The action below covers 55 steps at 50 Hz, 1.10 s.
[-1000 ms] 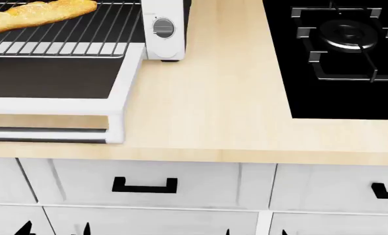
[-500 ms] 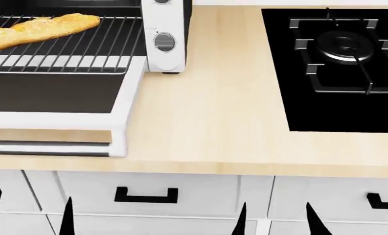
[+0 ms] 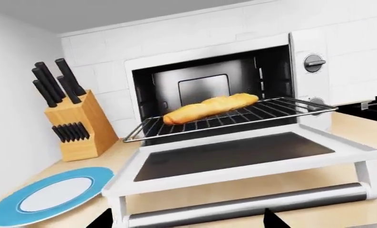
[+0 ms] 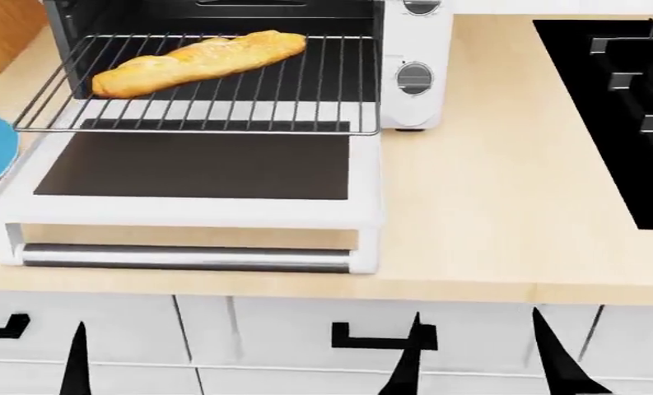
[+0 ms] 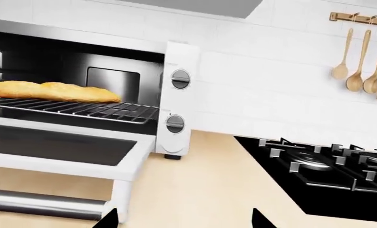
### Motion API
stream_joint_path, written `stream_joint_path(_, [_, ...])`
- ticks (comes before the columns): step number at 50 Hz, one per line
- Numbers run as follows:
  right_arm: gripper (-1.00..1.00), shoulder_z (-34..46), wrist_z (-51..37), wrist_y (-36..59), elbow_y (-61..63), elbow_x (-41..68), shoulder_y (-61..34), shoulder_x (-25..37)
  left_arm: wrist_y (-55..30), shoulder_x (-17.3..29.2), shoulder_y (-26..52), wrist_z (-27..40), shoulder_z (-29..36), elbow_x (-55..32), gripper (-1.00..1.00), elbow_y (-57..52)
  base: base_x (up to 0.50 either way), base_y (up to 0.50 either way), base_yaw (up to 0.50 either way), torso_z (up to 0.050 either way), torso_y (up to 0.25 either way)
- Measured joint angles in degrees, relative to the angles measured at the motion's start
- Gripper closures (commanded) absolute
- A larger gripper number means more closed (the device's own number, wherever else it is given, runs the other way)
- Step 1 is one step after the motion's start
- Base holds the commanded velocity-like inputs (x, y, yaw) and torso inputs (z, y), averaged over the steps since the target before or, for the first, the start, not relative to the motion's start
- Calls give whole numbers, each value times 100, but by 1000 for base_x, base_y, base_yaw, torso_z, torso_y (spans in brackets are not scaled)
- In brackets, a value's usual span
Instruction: Pick the baguette from the rack and place it on the plate on the counter.
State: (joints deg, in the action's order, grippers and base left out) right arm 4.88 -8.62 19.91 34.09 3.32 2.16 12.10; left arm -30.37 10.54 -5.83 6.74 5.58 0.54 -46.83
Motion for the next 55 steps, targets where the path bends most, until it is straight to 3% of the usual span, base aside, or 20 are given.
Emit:
stream_joint_path(18, [-100, 153, -97, 131, 224, 39, -20, 94, 58, 89, -181, 96, -122, -84, -100, -103, 0, 500, 0, 50, 30])
stream_joint_path(23, [-100, 165, -118, 216, 262, 92, -56, 101, -11, 126, -145, 109, -136, -92, -100, -119, 0, 52, 0, 50, 30])
stream_joint_path(34, [-100, 164, -123, 1283, 871, 154, -719, 281, -1382, 356, 756, -34, -227, -319, -100, -737, 0, 0, 0, 50, 30])
stream_joint_path(39, [-100, 130, -108, 1916, 1256, 177, -1180, 391, -2006, 1116, 1538, 871, -265, -1592, -100, -962, 0, 0, 0, 50, 31])
stream_joint_path(45, [-100, 20, -760, 2911, 1854, 1110, -2236, 1018, -2769, 2236, 3337, 2698, -308, -4357, -100, -945, 0, 0, 0, 50, 30])
stream_joint_path(50, [-100, -10, -1453, 3398, 2134, 2033, -2934, 1552, -3165, 2775, 4447, 3653, -278, -6014, -100, -899, 0, 0, 0, 50, 30])
stream_joint_path(55, [-100, 10, -1925, 3712, 2296, 2667, -3471, 1944, -3454, 3096, 5261, 4283, -181, -7107, -100, -816, 380, 0, 0, 50, 30])
